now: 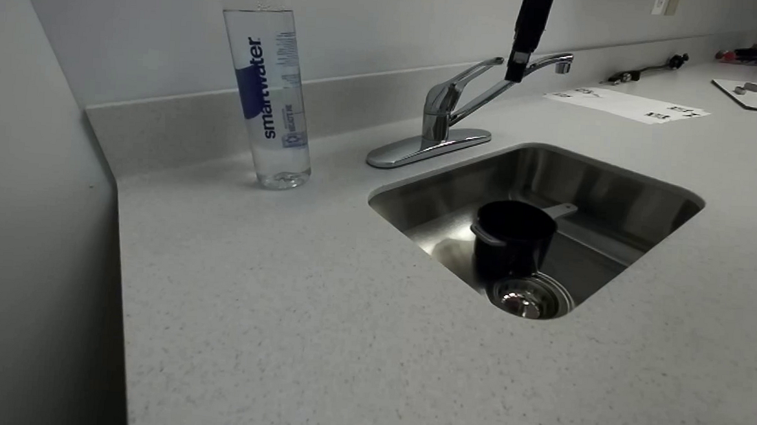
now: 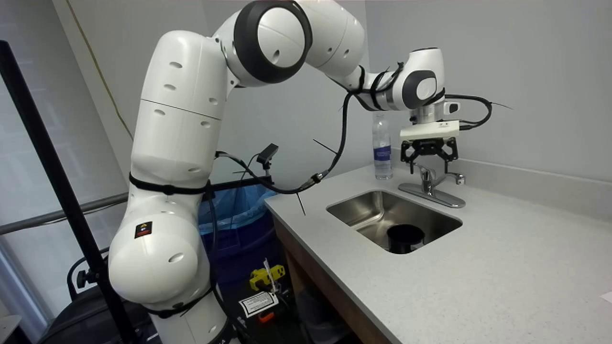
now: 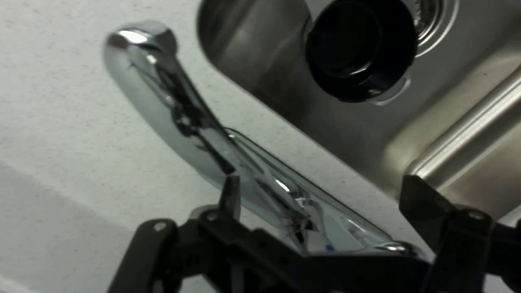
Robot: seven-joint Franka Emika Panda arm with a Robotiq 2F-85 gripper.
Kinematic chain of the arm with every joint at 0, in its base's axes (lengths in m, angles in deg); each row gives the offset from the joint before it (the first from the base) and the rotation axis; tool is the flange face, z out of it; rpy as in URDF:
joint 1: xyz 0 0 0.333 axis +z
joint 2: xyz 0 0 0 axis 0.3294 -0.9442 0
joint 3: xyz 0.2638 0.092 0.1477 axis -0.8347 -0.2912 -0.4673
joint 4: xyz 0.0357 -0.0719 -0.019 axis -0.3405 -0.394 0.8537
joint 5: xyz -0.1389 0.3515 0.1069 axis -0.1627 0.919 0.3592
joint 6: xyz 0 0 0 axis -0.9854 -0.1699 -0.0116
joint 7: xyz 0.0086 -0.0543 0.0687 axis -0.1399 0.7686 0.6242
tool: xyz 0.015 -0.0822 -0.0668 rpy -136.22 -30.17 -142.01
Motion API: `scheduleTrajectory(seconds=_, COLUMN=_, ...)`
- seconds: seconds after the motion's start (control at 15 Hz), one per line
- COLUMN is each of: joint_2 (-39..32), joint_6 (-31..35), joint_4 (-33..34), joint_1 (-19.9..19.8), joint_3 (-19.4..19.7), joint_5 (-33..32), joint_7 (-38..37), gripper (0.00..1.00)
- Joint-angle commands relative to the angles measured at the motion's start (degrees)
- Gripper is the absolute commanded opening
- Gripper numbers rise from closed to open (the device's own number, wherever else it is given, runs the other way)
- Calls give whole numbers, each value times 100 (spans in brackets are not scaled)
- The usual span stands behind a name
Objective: Move the faucet spout from the right to the left
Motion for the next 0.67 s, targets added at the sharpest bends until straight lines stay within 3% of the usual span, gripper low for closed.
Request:
scheduleTrajectory(seconds=0.0, joint_2=199, joint_6=-572, joint_4=-159, joint_1=60, joint_3=-172, joint_5=263, joint_7=68, gripper=100)
scheduleTrajectory(seconds=0.2, joint_2=200, joint_6=-756, joint_4=-173, joint_1=92, joint_3=-142, joint_5=252, joint_7=8, gripper=100)
scheduleTrajectory(seconds=0.6, joint_2=380, joint_6=-85, joint_4=-154, joint_1=-28, joint_3=-49, joint_5=251, joint_7=110, gripper=100)
